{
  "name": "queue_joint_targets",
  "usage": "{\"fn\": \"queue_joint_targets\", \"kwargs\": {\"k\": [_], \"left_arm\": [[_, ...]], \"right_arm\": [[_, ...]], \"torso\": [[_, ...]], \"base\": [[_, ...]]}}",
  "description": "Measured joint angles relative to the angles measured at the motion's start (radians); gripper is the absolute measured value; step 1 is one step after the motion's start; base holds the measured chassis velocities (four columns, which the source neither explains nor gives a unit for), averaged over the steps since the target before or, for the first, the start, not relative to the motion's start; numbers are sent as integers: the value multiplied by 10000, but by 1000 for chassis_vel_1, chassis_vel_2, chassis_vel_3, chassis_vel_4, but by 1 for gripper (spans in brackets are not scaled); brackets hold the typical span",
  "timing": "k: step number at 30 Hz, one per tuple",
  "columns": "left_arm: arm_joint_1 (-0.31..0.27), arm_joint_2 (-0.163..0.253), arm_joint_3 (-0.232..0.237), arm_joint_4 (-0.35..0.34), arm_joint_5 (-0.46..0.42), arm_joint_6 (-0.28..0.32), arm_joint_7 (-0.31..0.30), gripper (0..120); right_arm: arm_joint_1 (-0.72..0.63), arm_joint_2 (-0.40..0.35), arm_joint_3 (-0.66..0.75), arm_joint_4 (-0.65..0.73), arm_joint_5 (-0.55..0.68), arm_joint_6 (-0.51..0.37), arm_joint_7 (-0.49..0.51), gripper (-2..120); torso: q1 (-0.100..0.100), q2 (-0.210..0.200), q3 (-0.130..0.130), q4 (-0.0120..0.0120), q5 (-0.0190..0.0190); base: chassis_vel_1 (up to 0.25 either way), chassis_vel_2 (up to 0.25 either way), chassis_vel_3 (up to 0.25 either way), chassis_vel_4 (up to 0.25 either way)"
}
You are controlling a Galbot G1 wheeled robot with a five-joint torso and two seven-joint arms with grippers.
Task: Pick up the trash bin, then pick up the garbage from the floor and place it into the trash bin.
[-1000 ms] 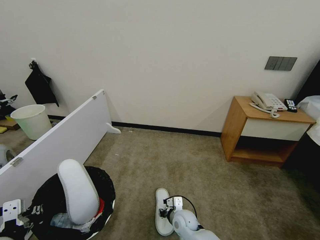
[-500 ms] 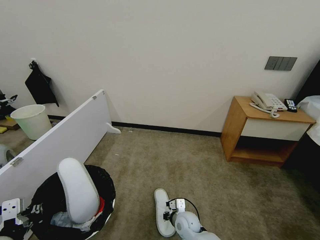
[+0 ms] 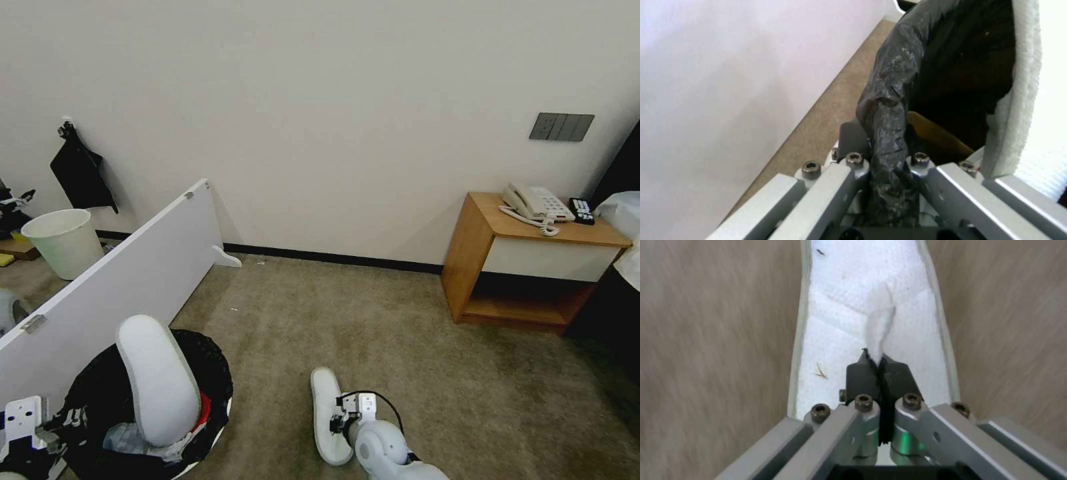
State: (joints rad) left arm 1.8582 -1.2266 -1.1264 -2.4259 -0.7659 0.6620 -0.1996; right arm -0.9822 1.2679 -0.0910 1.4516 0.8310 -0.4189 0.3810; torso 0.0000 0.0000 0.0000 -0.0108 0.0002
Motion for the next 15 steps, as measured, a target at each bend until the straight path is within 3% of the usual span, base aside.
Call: {"fn": "queue_joint_targets", "kwargs": {"k": [2,3,5,6,9,15], "left_arm": [[-26,199,146,-14,-81,68,26,3],[-26,199,146,-14,-81,68,26,3],[-134,401,403,80,-143,120,89,3],[-134,401,403,80,-143,120,89,3],[-99,585,626,-61,-325,203,130,3],[-147,672,681,-308,-542,333,46,3]], "right_arm": [[-250,-523,289,867,-487,938,-415,0],[-250,-523,289,867,-487,938,-415,0],[-568,-1392,730,1903,-1037,1869,-1055,0],[-568,-1392,730,1903,-1037,1869,-1055,0],[-1055,-2563,1306,3371,-1275,2573,-1725,0],[-1265,-3536,1823,5051,-1034,3147,-2411,0]], "torso": [[0,0,0,-1,1],[0,0,0,-1,1],[0,0,0,-2,-1],[0,0,0,-2,-1],[0,0,0,-4,0],[0,0,0,3,2]], "base": [[0,0,0,0],[0,0,0,0],[0,0,0,0],[0,0,0,0],[0,0,0,0],[0,0,0,0]]}}
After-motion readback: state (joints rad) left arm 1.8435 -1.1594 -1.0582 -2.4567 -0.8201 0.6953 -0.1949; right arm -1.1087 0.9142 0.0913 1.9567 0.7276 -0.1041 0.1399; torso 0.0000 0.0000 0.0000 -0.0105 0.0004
